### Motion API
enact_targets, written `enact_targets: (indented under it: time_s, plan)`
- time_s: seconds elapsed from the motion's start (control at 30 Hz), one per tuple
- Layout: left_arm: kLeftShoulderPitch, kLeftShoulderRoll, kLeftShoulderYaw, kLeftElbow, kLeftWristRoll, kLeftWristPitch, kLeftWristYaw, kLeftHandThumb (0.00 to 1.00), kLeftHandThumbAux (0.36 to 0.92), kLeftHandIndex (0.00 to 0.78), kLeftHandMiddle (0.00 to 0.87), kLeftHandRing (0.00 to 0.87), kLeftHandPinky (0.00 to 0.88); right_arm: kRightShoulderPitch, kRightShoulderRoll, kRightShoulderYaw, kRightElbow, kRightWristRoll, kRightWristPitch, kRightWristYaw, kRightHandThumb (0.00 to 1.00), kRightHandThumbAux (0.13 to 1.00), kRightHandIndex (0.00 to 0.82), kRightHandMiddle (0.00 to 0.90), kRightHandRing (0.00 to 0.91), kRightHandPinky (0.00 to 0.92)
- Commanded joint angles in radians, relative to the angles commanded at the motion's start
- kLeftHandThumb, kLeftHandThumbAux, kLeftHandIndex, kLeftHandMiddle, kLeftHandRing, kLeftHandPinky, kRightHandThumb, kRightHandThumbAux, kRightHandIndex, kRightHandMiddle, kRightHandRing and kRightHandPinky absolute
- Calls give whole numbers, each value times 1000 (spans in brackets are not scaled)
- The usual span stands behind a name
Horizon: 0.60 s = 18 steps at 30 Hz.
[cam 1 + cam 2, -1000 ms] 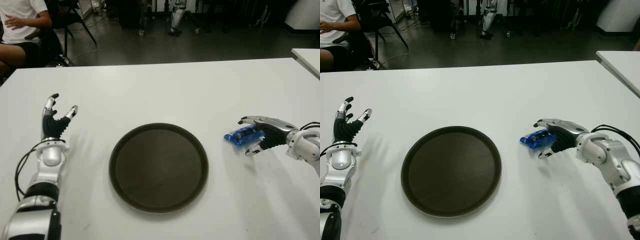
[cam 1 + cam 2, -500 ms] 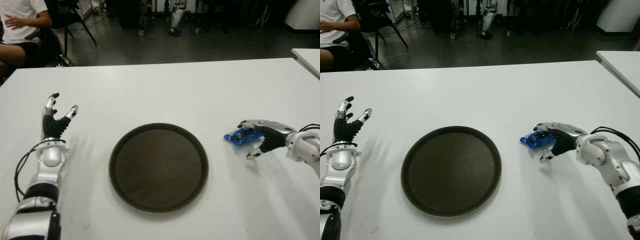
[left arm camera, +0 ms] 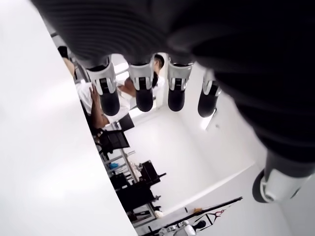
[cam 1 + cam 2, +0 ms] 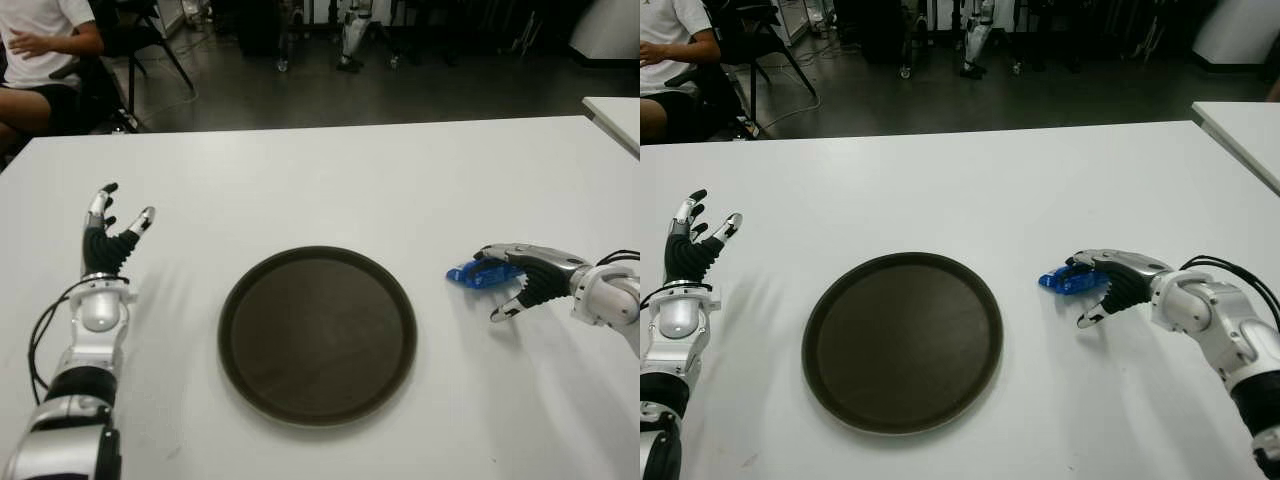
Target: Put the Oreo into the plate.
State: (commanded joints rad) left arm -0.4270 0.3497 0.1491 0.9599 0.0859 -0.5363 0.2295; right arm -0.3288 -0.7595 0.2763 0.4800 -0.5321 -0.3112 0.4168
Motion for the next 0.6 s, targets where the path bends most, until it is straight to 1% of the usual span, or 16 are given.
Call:
enact_targets:
  time_s: [0.23,0.4,0.6]
  plan:
    - [12,-7,-3,-32,0,-1,2,0,618,0,6,17,42,-8,0,1,10,3,-20,1,0,629,0,0,0,0]
    - [17,-14,1,-45,-5,7,8,0,640,0,2,11,37,-19,9,6,25,1,-11,12,0,618,0,0,0,0]
    - [18,-17,3,-55,-4,21,12,0,634,0,0,9,39,-27,15,9,40,3,-16,22,0,613,0,0,0,0]
